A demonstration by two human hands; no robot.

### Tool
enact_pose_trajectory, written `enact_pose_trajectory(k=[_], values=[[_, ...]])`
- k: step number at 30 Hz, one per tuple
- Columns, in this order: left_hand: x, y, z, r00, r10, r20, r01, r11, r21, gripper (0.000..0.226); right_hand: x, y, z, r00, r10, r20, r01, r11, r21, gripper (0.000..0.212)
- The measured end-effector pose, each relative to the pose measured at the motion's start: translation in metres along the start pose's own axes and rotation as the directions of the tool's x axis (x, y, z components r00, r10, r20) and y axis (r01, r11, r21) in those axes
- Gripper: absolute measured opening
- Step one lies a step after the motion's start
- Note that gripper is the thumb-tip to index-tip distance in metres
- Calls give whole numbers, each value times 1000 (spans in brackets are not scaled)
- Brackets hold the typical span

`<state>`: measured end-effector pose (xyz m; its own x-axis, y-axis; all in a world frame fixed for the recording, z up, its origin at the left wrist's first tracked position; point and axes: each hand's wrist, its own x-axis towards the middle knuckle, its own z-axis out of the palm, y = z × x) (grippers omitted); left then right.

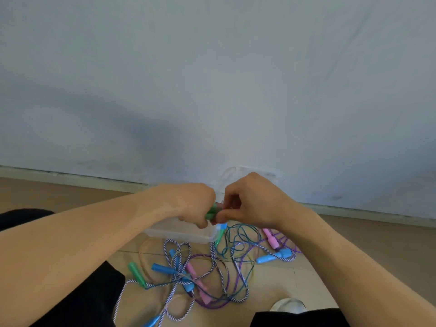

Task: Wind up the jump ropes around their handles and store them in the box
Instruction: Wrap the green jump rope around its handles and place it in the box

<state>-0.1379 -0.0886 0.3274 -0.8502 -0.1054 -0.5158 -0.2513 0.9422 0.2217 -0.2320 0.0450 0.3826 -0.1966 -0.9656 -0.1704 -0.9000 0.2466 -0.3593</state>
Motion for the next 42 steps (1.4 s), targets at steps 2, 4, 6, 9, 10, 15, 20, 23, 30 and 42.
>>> enact_pose_trajectory(k=[2,4,6,9,10,15,20,23,30,42], values=[[-3,6,1,993,115,15,-114,993,-30,20,-1,3,-6,997,59,-42,-55,996,76,33],[-7,13,-1,978,207,-6,-207,975,-77,12,-2,9,-8,992,115,-61,-100,972,213,39],[-9,15,-4,966,252,-66,-258,960,-106,21,-3,19,-6,985,167,-46,-138,915,378,41],[-9,15,-8,943,276,-186,-303,944,-133,27,-3,36,-2,981,192,-12,-148,793,591,41],[-10,15,-10,932,284,-226,-319,938,-138,27,-2,39,-1,981,192,-2,-147,756,638,39],[-11,13,-12,823,255,-508,-441,850,-288,23,-2,49,-2,975,220,-13,-126,603,788,24],[-7,14,-16,799,-50,-600,-403,695,-595,25,1,53,-3,956,284,-74,-117,600,792,26],[-9,16,-20,880,-144,-454,-351,447,-823,53,1,47,-4,958,276,-79,-122,641,757,32],[-17,18,-34,961,7,-275,-274,-51,-960,36,5,40,0,968,243,-55,-150,745,650,44],[-10,-19,-52,857,-444,-263,-299,-13,-954,45,4,60,1,946,325,-5,-290,851,437,43]])
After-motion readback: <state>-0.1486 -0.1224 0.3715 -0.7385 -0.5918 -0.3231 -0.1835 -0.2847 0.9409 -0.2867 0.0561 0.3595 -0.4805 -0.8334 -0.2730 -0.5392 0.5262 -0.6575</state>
